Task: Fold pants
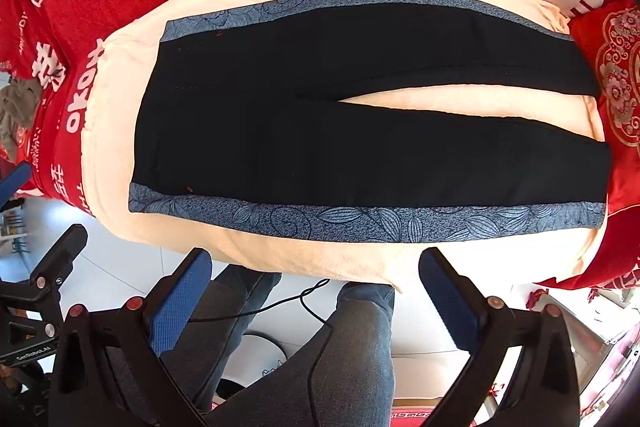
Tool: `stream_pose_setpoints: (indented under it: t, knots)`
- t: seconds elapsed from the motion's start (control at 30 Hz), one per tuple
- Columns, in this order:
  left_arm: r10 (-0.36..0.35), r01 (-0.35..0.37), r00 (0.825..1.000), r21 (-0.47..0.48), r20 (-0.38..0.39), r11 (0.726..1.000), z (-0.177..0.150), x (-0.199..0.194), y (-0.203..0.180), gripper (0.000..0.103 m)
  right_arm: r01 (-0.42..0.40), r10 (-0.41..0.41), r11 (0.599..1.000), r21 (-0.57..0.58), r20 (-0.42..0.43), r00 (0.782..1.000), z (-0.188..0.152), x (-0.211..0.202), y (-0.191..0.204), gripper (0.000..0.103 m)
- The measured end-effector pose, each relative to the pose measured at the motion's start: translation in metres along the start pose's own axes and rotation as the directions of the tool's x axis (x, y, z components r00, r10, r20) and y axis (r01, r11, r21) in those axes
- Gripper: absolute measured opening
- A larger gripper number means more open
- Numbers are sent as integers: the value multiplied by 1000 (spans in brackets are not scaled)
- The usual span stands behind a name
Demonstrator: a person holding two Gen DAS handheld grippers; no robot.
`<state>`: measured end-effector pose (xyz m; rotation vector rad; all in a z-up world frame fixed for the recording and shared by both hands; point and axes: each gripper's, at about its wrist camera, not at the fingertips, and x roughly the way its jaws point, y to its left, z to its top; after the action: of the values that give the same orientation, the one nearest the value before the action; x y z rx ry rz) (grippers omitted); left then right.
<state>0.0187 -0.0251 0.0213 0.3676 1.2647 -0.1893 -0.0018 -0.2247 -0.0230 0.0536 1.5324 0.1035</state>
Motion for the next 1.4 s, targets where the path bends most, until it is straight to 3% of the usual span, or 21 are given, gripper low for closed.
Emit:
stream_pose_setpoints:
  t: [0.67, 1.4]
  knots:
    - [34, -34, 999, -49, -1, 998, 0, 0, 15, 103, 25, -25, 1000, 6, 1, 1000, 9, 1, 2, 103]
    - [66, -67, 998, -66, -20, 996, -2, 2, 20, 103, 0, 0, 1000, 19, -2, 1000, 14, 4, 0, 103]
